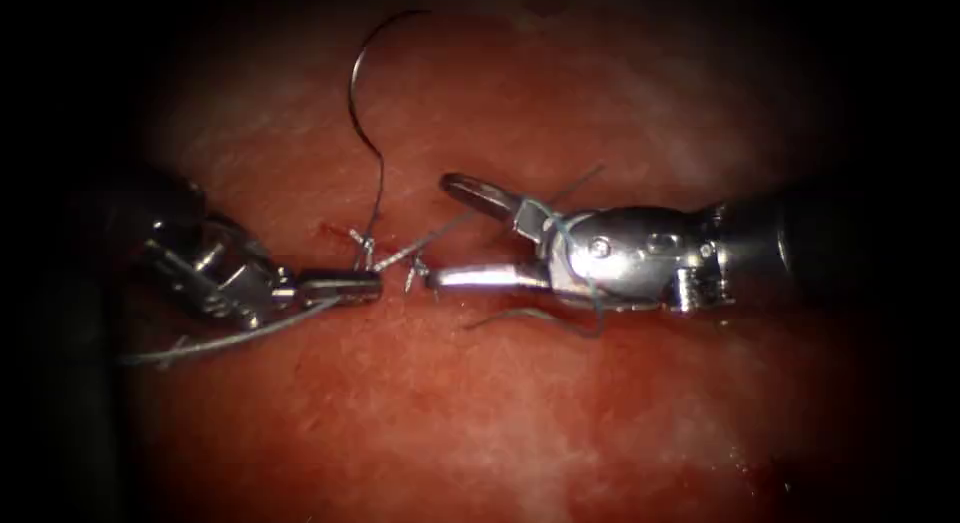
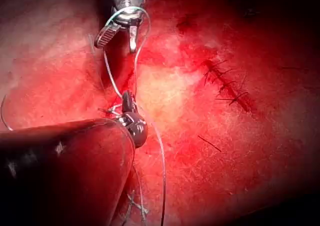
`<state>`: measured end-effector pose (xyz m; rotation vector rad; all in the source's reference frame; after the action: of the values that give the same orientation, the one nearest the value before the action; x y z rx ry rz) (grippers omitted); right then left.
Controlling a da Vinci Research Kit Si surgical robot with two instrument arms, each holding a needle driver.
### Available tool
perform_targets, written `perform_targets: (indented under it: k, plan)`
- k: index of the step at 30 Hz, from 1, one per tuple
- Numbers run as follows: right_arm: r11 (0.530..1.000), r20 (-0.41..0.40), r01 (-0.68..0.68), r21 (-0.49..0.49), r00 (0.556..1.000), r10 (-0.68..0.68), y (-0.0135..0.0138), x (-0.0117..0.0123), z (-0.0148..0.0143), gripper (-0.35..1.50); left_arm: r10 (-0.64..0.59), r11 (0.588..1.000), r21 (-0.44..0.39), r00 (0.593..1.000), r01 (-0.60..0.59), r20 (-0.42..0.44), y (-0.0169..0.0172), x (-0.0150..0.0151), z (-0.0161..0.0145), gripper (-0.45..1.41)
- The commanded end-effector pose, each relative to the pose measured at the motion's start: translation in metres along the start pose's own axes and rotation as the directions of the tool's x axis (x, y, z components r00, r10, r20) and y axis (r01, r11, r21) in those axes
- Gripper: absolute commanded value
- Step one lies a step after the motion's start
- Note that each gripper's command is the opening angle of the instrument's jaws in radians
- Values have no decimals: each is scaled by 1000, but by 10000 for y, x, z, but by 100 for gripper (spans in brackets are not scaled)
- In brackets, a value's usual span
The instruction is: Wound Closure
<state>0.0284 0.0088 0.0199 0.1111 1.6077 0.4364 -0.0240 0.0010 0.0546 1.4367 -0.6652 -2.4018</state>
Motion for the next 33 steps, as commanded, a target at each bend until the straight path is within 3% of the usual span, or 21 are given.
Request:
perform_targets:
  k: [1, 8, 14, 17, 20, 25, 28, 33]
  plan:
    - [1000, 11, -5, -24, 1000, 5, -5, -11, 5, 104, -1, 1000, -7, 1000, 1, -3, 15, 9, 5, -45]
    - [992, 31, -14, -123, 999, 18, -3, -16, 8, 118, -7, 1000, -20, 999, 6, -33, 21, 51, 15, -45]
    - [992, 46, -8, -129, 999, 14, -9, -23, 11, 109, -13, 1000, -21, 999, 12, -47, 22, 80, 18, -45]
    - [993, 109, 0, -118, 994, 13, -10, -29, 14, 108, -16, 1000, -23, 999, 15, -49, 22, 94, 13, -45]
    - [992, 220, 66, -106, 975, -41, -9, -39, 16, 109, -23, 999, -30, 998, 21, -59, 18, 110, 6, -45]
    - [990, 407, 136, -43, 907, -107, -11, -58, 20, 118, -29, 999, -38, 997, 26, -75, 1, 136, -4, -45]
    - [991, 468, 134, 27, 874, -131, -18, -70, 20, 121, -27, 999, -43, 996, 23, -81, -15, 144, -12, -45]
    - [983, 498, 99, 152, 852, -163, -36, -88, 22, 121, -8, 999, -38, 995, 5, -97, -50, 144, -23, -45]
